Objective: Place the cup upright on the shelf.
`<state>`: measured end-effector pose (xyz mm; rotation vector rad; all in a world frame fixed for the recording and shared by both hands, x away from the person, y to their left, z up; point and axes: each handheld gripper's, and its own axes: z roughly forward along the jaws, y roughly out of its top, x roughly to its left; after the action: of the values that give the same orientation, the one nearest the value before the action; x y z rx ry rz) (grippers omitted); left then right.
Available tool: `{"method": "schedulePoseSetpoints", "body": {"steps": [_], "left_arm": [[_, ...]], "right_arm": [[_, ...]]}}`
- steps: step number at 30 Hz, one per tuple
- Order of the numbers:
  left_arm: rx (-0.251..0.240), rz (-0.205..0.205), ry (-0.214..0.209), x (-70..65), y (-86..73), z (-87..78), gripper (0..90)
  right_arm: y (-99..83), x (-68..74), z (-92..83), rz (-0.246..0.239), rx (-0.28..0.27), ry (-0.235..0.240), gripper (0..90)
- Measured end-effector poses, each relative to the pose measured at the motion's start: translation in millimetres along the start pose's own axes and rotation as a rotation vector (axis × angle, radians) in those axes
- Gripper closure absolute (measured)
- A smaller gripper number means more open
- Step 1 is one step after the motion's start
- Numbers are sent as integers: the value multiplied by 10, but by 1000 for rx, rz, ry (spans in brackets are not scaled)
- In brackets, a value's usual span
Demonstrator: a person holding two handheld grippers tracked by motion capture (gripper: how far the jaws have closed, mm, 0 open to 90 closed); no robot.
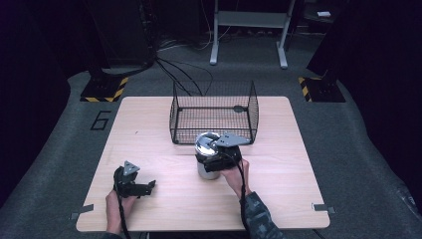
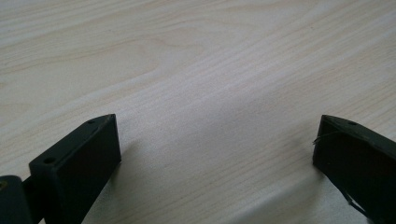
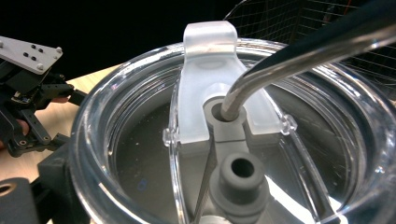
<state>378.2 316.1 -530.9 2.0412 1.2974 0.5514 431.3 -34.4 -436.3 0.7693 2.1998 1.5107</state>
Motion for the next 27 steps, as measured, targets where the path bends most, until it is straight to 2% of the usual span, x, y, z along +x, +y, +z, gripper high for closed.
{"method": "schedulePoseSetpoints", "body": {"steps": [27], "left_arm": [[1, 2, 0, 1, 0, -1, 7]], "right_arm": [[141, -261, -373, 24, -27, -98, 33]]}}
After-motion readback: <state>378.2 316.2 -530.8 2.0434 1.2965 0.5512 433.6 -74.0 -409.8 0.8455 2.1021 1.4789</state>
